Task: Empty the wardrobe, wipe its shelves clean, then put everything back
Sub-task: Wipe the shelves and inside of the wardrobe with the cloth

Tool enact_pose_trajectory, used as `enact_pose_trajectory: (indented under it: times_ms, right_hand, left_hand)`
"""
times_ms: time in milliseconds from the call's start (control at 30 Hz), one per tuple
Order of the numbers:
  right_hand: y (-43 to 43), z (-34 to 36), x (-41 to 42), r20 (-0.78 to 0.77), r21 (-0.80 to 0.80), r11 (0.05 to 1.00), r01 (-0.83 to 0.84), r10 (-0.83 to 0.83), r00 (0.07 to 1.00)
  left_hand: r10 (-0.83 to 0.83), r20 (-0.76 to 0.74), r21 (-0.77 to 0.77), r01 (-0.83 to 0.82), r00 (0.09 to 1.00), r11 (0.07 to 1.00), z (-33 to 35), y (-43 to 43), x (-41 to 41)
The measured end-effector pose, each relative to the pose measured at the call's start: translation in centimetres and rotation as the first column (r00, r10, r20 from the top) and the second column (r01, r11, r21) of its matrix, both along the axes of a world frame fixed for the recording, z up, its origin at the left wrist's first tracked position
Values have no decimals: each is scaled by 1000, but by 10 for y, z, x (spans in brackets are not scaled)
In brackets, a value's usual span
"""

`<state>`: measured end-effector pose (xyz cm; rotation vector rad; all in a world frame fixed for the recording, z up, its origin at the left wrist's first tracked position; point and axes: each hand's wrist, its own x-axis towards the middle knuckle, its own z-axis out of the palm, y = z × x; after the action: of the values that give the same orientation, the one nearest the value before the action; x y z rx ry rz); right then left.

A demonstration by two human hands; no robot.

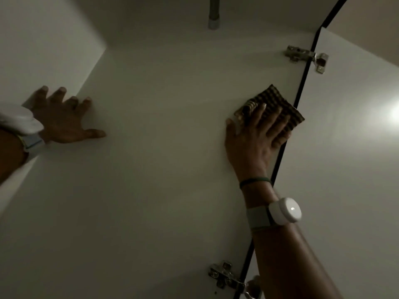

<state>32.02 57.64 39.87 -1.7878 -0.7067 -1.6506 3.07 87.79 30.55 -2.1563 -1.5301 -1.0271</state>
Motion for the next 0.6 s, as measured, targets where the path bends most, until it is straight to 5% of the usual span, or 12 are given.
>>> enact_pose_trajectory:
  times_ms: [200,333,467,600]
  right_hand:
    - [42,-11,-29,-10,17,997,-74,75,997]
    - [143,-36,-95,201,-259,954,-152,207,957]
    - [237,-46,-157,258,-483,853,-198,355,898]
    - [300,-47,-203,246,-630,766,-127,352,903]
  left_hand:
    - [46,-100,20,-44,994,999,-17,-11,1]
    - [65,-184,110,-45,981,993,-45,1,-20]
    - [55,-277,299,31,959,954,-71,19,-28]
    - [-15,-235,283,84,972,956,-75,30,-35]
